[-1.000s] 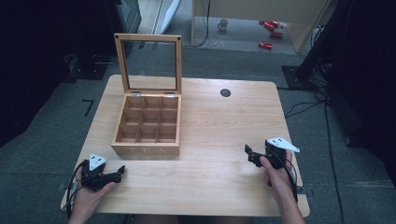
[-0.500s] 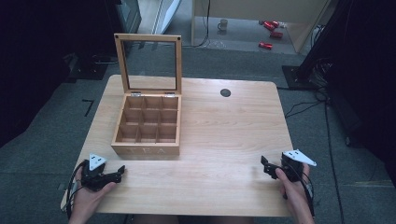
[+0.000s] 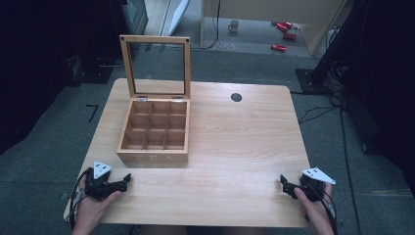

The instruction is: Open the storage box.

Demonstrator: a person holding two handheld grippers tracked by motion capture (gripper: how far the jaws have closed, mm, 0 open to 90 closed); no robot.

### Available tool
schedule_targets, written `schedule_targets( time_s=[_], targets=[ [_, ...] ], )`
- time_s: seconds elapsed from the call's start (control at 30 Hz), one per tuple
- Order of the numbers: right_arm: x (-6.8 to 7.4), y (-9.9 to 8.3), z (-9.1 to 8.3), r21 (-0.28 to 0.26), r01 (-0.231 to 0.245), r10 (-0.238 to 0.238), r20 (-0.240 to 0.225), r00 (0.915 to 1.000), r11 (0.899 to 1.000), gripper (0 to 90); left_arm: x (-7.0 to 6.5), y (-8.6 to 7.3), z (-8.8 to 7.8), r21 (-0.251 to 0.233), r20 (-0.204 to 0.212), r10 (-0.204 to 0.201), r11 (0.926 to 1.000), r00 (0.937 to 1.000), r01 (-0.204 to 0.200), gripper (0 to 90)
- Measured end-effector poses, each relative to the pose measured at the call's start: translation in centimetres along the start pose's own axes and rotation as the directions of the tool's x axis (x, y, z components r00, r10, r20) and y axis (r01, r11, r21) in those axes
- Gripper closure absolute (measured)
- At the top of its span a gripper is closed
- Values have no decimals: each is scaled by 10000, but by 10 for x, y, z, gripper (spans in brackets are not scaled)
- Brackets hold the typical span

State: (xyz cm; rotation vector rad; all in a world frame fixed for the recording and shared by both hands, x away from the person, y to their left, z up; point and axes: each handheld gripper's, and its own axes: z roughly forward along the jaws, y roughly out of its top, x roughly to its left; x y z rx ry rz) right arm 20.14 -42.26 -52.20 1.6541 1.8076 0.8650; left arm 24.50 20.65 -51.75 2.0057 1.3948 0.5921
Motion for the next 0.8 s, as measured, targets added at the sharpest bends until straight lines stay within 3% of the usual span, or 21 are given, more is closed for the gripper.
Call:
schedule_targets(
  time_s=[0.13, 0.37, 0.43, 0.47, 0.8],
  targets=[
    [-2, -4, -4, 30, 6, -6, 31, 10000, 10000, 108, 0, 0, 0, 4, 0, 4, 10000, 10000, -4, 133],
    [-3, -9, -7, 296, 452, -461, 317, 9984, 9985, 105, 0, 0, 0, -1, -1, 2, 10000, 10000, -2, 133],
    [-3, -9, -6, 310, 397, -407, 313, 9987, 9987, 105, 0, 0, 0, -3, -1, 3, 10000, 10000, -3, 133],
    [-6, -9, -5, 427, 116, -117, 25, 9999, 9990, 102, 0, 0, 0, -12, -3, -7, 10000, 10000, 7, 133],
    [-6, -9, -5, 452, 96, -95, -25, 10000, 9989, 100, -1, -1, 0, -27, -46, -58, 10000, 10000, 58, 136]
  ],
)
